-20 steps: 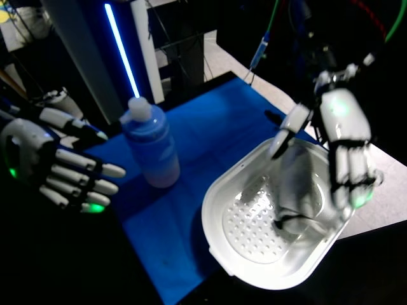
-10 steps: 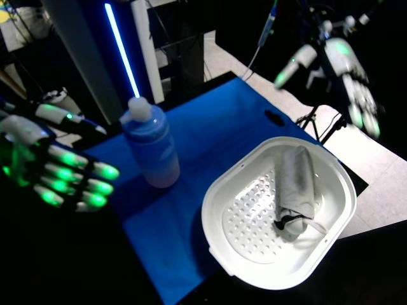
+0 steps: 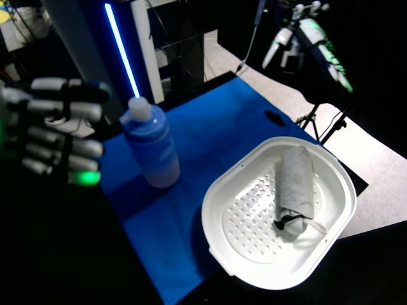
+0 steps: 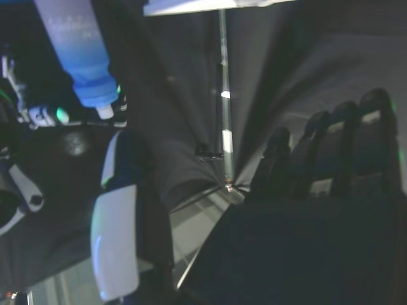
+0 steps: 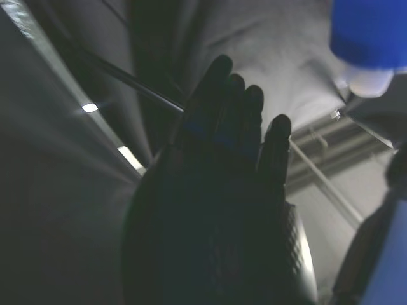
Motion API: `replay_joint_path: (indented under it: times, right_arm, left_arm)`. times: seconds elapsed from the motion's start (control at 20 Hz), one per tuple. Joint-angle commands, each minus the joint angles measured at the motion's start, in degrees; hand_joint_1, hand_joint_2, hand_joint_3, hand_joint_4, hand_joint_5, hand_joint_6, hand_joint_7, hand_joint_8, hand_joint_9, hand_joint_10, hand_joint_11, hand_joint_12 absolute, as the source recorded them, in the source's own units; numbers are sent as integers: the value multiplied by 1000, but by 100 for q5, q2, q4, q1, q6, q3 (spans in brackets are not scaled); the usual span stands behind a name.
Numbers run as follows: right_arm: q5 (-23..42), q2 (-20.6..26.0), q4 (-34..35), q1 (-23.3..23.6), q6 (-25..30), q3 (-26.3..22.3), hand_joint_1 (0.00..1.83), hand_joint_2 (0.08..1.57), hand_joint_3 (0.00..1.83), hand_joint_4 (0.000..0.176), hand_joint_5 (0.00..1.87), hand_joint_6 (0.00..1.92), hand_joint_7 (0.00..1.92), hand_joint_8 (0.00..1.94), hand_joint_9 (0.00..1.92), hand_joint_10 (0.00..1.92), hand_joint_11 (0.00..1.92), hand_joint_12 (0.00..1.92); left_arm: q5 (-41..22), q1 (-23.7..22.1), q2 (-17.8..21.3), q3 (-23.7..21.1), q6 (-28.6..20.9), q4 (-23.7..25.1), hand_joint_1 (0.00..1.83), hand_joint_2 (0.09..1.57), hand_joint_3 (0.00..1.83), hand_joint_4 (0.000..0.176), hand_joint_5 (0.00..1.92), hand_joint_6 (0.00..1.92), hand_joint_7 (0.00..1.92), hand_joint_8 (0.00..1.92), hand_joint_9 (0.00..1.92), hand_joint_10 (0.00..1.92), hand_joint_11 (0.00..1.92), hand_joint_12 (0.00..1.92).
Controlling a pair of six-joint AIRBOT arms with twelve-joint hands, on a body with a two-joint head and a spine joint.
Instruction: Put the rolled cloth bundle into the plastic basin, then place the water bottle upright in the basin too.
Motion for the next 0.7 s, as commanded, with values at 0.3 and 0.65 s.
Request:
replay_joint_path:
  times: [0.3,0.65]
  right_arm:
    - [669,-624,46,535,78,165,808,892,3,176,122,2,229,3,224,10,0,1024]
    - [656,-1262,363,702,571,463,868,918,6,176,149,0,237,0,249,6,0,949]
  left_arm:
    - [-1665,289,33,-225,-28,-459,506,909,6,176,0,0,0,0,0,0,0,0]
    - [-1675,289,-35,-237,-31,-463,537,908,1,176,0,0,0,0,0,0,0,0]
